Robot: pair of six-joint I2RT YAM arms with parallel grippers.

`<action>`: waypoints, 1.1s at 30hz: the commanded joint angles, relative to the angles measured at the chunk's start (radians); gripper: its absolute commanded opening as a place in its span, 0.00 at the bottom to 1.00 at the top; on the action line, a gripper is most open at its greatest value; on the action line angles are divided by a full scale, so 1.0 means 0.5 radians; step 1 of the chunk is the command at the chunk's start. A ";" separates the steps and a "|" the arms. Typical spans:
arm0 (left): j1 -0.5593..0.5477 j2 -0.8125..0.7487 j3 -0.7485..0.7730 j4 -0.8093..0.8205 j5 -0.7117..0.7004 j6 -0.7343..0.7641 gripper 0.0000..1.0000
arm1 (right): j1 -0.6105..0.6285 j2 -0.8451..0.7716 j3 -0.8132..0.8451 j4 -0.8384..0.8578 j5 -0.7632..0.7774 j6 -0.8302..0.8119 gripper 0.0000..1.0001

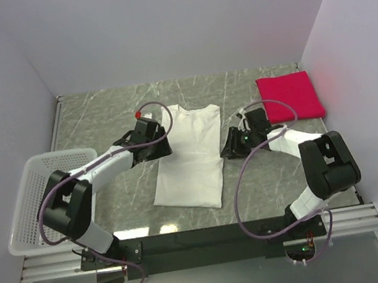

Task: Fold and stack the t-shirts
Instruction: Fold the tshirt

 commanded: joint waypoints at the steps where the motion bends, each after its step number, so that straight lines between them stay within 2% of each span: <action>1: 0.024 0.095 0.103 0.085 0.078 0.217 0.62 | -0.012 0.059 0.013 0.114 -0.089 -0.001 0.47; 12: 0.048 0.310 0.232 0.082 0.136 0.312 0.56 | -0.012 0.191 0.090 0.111 -0.119 -0.078 0.44; 21: 0.058 0.409 0.251 0.109 0.139 0.327 0.45 | -0.012 0.200 0.108 0.108 -0.150 -0.109 0.32; 24: 0.058 0.406 0.251 0.116 0.139 0.324 0.38 | -0.015 0.203 0.120 0.096 -0.156 -0.130 0.26; 25: 0.058 0.403 0.251 0.119 0.139 0.330 0.27 | -0.012 0.203 0.124 0.092 -0.159 -0.133 0.23; 27: 0.058 0.387 0.235 0.134 0.139 0.330 0.20 | -0.009 0.194 0.139 0.080 -0.162 -0.155 0.18; 28: 0.058 0.384 0.226 0.137 0.139 0.330 0.10 | -0.012 0.191 0.145 0.077 -0.156 -0.161 0.15; 29: 0.058 0.369 0.223 0.134 0.139 0.333 0.03 | -0.006 0.182 0.157 0.053 -0.150 -0.179 0.08; 30: 0.058 0.360 0.214 0.131 0.139 0.330 0.01 | -0.006 0.176 0.163 0.040 -0.147 -0.188 0.05; 33: 0.064 0.299 0.168 0.143 0.118 0.312 0.01 | -0.006 0.127 0.173 0.016 -0.132 -0.207 0.00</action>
